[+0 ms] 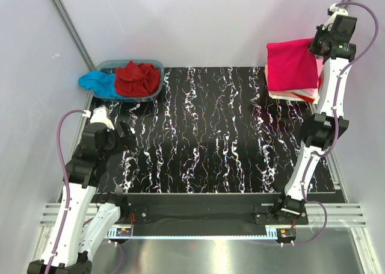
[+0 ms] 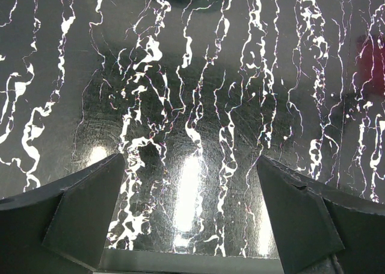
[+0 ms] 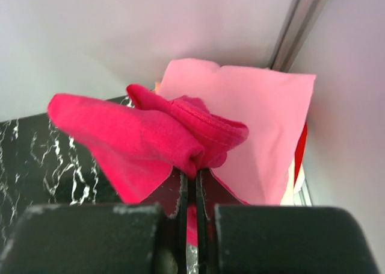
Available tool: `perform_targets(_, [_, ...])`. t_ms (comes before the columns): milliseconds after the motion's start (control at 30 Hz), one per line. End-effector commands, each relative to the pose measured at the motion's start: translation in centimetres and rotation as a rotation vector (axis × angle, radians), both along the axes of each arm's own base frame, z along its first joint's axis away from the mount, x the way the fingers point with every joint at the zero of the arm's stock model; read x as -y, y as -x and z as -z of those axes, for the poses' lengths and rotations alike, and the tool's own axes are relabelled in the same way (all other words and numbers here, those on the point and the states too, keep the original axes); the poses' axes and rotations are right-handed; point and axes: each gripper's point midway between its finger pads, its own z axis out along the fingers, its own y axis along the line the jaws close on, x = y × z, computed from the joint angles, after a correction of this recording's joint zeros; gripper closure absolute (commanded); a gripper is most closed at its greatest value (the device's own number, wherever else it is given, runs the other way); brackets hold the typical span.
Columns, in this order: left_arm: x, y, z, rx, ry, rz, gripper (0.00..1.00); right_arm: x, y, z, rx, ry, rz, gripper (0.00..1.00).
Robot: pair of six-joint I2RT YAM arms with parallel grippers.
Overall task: Fold and stack the t-shirts
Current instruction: Neatly place the folded tshirt to the corner
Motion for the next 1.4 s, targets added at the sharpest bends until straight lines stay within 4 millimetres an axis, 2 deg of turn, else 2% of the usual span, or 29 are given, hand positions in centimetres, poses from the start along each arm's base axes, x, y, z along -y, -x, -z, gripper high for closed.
perform_targets(0, [-0.3,-0.8,-1.2,0.053,-0.001,-0.023,0.01,3.1,-1.3,-5.8,0.209,0.057,0.087,1.00])
perform_targets(300, [-0.3,-0.9,-1.1,0.050,-0.003,-0.022,0.01,6.8,-2.9,-6.5,0.325,0.012,0.201,1.00])
perform_targets(500, [-0.4,-0.8,-1.2,0.056,0.000,-0.026,0.01,8.5,-3.9,-5.4,0.350,-0.007,0.259,1.00])
perform_targets(1100, [-0.6,-0.8,-1.2,0.054,-0.004,-0.035,0.01,13.2,-7.8,4.0,0.329,-0.103,0.373,1.00])
perform_targets(1133, [-0.6,-0.8,-1.2,0.052,-0.003,-0.036,0.01,13.3,-8.1,5.3,0.316,-0.109,0.379,1.00])
perform_targets(1233, [-0.7,-0.7,-1.2,0.053,-0.005,-0.045,0.01,14.3,-8.6,7.3,0.308,-0.111,0.422,1.00])
perform_targets(1367, [-0.8,-0.7,-1.2,0.055,-0.006,-0.047,0.01,15.5,-8.9,8.0,0.335,-0.101,0.478,1.00])
